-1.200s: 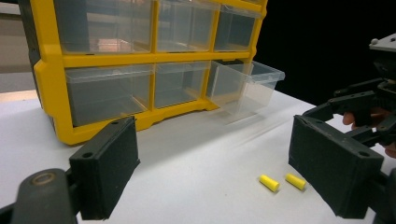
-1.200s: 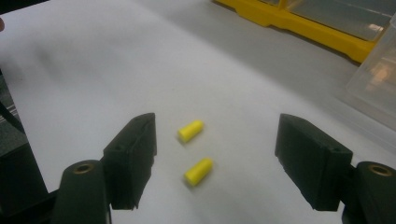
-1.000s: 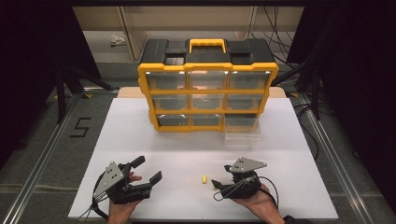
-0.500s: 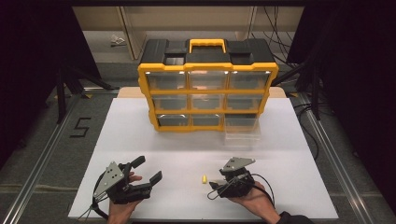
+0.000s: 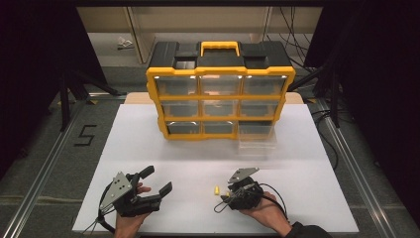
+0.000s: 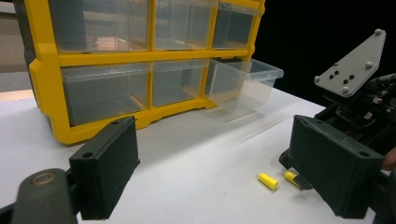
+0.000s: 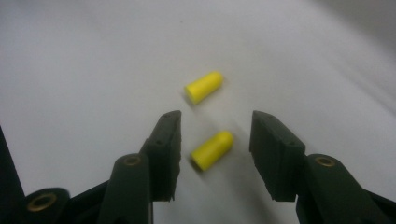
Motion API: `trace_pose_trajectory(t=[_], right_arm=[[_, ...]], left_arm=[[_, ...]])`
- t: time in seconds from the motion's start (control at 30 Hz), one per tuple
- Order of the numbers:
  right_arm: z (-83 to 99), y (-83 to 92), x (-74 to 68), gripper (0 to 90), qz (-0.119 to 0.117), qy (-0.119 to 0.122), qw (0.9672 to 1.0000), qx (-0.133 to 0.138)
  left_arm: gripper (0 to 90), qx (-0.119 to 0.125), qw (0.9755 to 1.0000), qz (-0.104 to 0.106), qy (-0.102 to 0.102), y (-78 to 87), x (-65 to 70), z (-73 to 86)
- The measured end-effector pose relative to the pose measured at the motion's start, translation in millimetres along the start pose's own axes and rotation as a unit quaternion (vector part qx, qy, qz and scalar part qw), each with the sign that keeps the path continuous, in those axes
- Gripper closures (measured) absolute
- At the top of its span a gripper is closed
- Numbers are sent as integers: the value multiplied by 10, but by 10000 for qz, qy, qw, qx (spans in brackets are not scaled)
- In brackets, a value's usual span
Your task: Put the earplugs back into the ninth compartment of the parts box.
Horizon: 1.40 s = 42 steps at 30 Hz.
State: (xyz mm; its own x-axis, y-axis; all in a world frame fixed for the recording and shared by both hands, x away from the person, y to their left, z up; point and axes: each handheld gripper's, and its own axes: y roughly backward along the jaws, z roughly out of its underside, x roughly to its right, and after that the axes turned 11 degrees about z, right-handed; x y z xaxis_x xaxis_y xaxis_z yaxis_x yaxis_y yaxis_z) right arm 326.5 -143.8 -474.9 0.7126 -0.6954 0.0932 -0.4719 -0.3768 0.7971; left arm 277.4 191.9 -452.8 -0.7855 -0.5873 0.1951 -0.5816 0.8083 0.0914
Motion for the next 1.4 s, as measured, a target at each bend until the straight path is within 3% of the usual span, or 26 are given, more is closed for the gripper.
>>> trace_pose_trajectory(t=[0.17, 0.37, 0.6, 0.83, 0.93, 1.4], right_arm=[[-6, -30, -19, 582, -31, 80, 9999, -85], [-12, -41, -47, 633, 108, 252, 9996, -111], [-11, -13, -106, 776, 208, 559, 9982, -117], [-14, 17, -60, 840, 223, 484, 9986, -20], [-28, 62, -30, 843, 185, 340, 9992, 88], [-69, 145, 69, 840, 178, 206, 9988, 401]], left_arm=[[155, -12, 10000, -3, 2, -1, -2, 0], [156, -4, 10000, 4, -9, 0, -1, -3], [156, 3, 10000, -11, -15, 1, 3, -4], [157, 0, 10000, -11, -14, 3, -1, -5], [157, -1, 10000, -12, -12, 2, 0, -5], [158, 11, 10000, -33, -21, 1, 3, -5]])
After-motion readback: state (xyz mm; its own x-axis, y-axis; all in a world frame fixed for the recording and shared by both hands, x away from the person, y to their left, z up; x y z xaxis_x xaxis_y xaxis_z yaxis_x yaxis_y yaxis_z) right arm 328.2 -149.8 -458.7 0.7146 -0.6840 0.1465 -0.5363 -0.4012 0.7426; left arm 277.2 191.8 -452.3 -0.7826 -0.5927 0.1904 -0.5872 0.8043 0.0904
